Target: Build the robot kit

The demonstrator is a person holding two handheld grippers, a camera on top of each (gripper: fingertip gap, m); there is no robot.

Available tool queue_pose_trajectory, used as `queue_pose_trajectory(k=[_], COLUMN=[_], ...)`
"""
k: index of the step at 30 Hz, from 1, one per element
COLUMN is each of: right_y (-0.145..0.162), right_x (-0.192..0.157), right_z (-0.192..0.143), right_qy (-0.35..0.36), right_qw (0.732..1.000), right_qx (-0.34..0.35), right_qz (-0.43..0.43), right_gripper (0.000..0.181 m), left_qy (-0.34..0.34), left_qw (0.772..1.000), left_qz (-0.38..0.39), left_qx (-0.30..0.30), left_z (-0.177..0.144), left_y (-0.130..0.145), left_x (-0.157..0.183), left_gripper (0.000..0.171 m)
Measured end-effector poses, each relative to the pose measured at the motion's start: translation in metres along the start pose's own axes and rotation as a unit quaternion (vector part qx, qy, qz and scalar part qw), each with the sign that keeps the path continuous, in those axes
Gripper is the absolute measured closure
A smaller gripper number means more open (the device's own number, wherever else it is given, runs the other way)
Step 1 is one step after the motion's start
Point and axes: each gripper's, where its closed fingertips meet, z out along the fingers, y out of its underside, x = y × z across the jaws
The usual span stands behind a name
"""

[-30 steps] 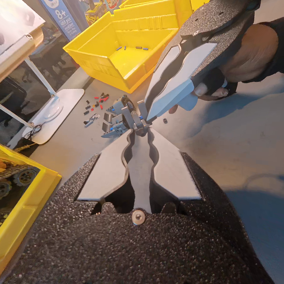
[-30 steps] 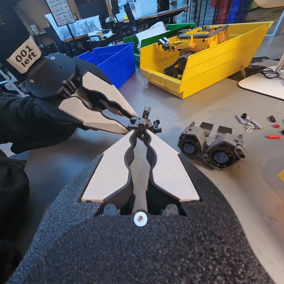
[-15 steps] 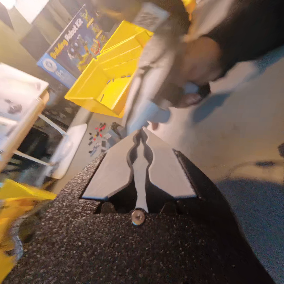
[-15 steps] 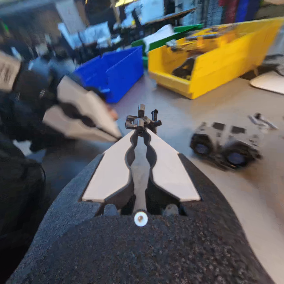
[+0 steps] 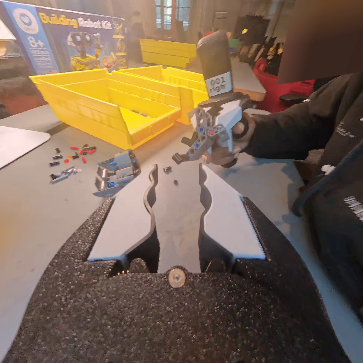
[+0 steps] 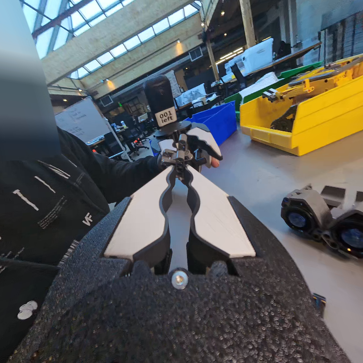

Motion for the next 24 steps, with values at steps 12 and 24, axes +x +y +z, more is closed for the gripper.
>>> queue_pose_trajectory(k=[12, 24], right_y=[0.013, 0.012], right_x=[-0.026, -0.011], right_z=[0.005, 0.003], right_qy=[-0.090, -0.045], right_qw=[0.996, 0.999], right_qx=[-0.021, -0.023], right_qz=[-0.003, -0.015], right_gripper=[0.175, 0.173], left_qy=[0.061, -0.048], left_qw=[0.996, 0.977], left_qz=[0.061, 0.206], left_qx=[0.022, 0.000], left_z=[0.005, 0.002], left_y=[-0.010, -0.013], left_x=[0.039, 0.026], left_gripper=[0.146, 0.146])
